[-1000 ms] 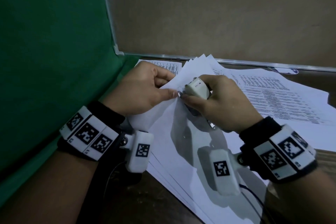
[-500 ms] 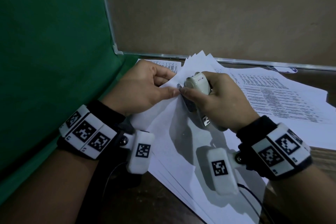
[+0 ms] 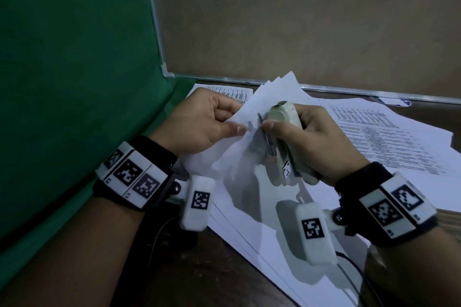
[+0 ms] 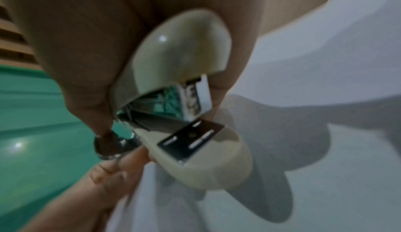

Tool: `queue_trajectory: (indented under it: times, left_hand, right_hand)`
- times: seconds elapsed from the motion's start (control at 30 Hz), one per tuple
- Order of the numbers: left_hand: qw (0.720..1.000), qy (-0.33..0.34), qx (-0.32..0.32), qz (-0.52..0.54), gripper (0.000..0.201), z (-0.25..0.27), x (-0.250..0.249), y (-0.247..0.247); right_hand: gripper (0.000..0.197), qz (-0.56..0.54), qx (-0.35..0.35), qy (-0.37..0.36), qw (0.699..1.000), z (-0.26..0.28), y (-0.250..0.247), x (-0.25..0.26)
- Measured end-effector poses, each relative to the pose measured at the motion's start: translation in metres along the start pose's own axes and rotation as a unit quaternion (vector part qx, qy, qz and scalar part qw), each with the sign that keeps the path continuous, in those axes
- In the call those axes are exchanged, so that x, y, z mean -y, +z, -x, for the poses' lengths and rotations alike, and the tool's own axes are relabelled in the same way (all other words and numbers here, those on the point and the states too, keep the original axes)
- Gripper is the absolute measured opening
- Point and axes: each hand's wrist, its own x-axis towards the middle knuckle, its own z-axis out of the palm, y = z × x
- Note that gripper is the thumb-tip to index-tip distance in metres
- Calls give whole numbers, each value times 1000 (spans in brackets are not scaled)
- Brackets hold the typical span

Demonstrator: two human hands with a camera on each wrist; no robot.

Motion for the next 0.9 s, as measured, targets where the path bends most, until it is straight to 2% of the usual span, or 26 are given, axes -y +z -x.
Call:
queue_trajectory:
  times: [0.07, 0.2, 0.3, 0.57, 0.73, 0.9]
  left_hand:
    - [1000, -3, 2, -4, 21, 0, 0, -2]
    - [1000, 3, 6, -8, 24, 2, -3, 1]
    - [1000, 5, -8, -28, 26, 4, -6, 4]
    - [998, 12, -23, -56, 24, 6, -9, 7]
    - [995, 26, 6, -91, 22, 8, -9, 14]
    - [997, 9, -59, -53, 27, 5, -10, 8]
  right_hand:
    - [24, -4, -8, -3, 1000, -1, -4, 2]
    - [22, 174, -25, -31, 984, -3, -3, -3]
    - [22, 239, -58, -37, 969, -5, -4, -7]
    - [21, 281, -61, -57, 956, -3, -3, -3]
    - [24, 280, -55, -56, 957, -2, -3, 1]
    - [29, 299, -63, -63, 950, -3, -4, -1]
